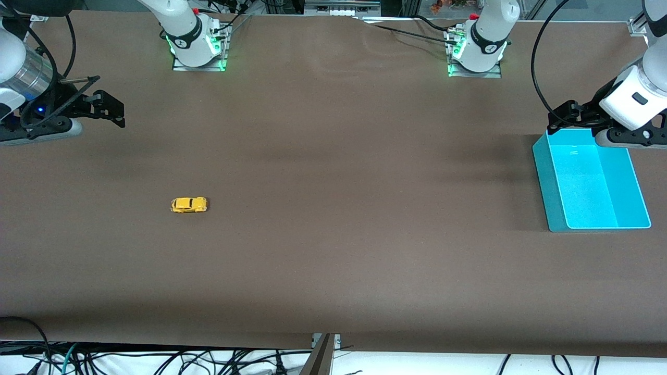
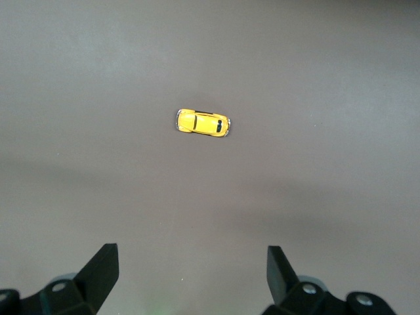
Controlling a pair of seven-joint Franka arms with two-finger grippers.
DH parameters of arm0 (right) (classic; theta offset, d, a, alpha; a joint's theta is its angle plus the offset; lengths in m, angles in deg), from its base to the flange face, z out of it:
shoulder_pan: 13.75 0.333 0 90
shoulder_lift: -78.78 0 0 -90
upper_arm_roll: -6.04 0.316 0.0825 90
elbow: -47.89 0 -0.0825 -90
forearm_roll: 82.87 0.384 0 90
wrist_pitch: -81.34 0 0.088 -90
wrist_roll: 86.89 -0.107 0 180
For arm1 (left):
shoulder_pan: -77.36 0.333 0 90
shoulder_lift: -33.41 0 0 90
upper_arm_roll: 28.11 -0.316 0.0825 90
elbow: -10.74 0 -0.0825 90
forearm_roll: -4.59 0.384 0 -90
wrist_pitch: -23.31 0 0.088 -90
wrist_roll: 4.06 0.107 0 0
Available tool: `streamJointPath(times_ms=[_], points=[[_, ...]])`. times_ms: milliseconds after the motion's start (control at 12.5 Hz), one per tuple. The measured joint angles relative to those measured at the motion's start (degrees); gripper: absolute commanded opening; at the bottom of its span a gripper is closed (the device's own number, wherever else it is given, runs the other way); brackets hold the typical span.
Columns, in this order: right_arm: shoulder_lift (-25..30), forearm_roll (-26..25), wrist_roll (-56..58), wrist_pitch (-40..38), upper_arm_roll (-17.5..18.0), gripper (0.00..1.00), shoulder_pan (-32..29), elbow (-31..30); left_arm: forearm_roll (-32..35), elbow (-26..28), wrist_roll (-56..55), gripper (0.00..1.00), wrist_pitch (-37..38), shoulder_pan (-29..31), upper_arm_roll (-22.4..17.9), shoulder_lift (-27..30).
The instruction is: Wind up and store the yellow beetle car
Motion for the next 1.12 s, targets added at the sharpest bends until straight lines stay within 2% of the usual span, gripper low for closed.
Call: streamJointPath(times_ms=[1118], points=[[0.0,0.0,0.0,0.0,-0.04,1.0,-0.03,0.0,0.0,-0.25,0.0,1.0,0.81,-0.07,0.29,0.0]])
